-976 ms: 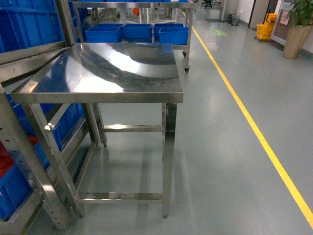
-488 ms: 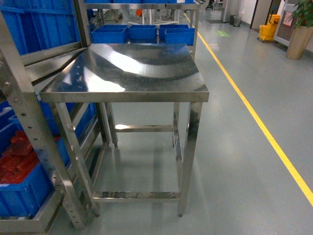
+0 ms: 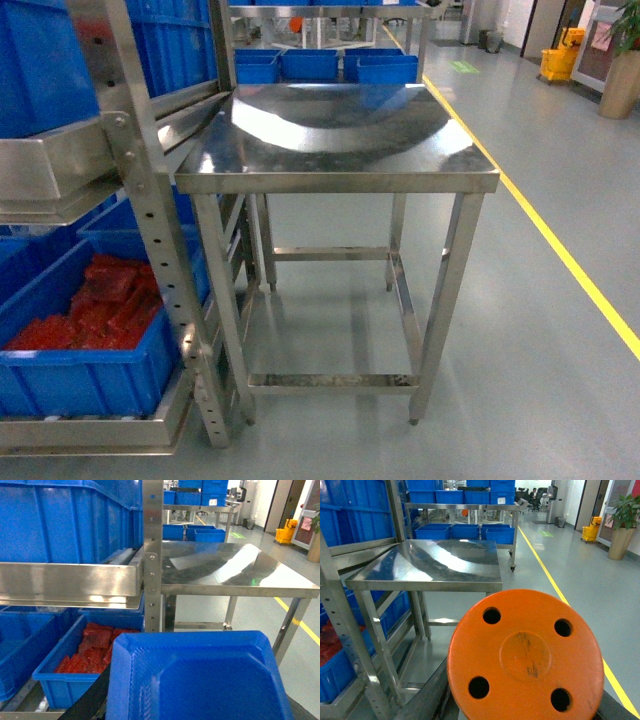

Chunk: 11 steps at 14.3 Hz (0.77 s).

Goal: Sort blue parts and orange caps into right shelf containers

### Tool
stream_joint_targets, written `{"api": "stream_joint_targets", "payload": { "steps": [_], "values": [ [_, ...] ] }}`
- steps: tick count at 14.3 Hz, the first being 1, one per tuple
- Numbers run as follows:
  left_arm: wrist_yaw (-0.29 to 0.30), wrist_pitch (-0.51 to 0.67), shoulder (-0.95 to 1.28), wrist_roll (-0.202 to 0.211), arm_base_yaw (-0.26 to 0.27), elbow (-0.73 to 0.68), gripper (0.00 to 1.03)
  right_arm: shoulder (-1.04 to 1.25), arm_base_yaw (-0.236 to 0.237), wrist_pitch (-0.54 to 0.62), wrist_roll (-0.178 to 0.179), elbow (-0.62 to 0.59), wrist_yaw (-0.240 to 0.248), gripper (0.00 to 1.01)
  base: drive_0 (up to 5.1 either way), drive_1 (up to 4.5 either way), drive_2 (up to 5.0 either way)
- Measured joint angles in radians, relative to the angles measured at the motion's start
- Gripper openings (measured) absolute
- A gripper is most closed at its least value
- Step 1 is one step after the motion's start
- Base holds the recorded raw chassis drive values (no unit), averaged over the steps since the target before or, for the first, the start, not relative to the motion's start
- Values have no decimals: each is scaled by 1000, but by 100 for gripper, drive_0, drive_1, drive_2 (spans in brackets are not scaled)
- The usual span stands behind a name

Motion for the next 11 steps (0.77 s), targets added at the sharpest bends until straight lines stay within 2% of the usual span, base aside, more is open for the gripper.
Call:
{"api": "stream_joint_targets", "payload": {
  "steps": [7,11],
  "values": [
    [0,2,0,0,0,0,43,0,0,4,0,0,0,43,-473,75,379],
    [0,-1,0,0,0,0,43,0,0,-1,0,0,0,43,-489,227,277]
  ]
}}
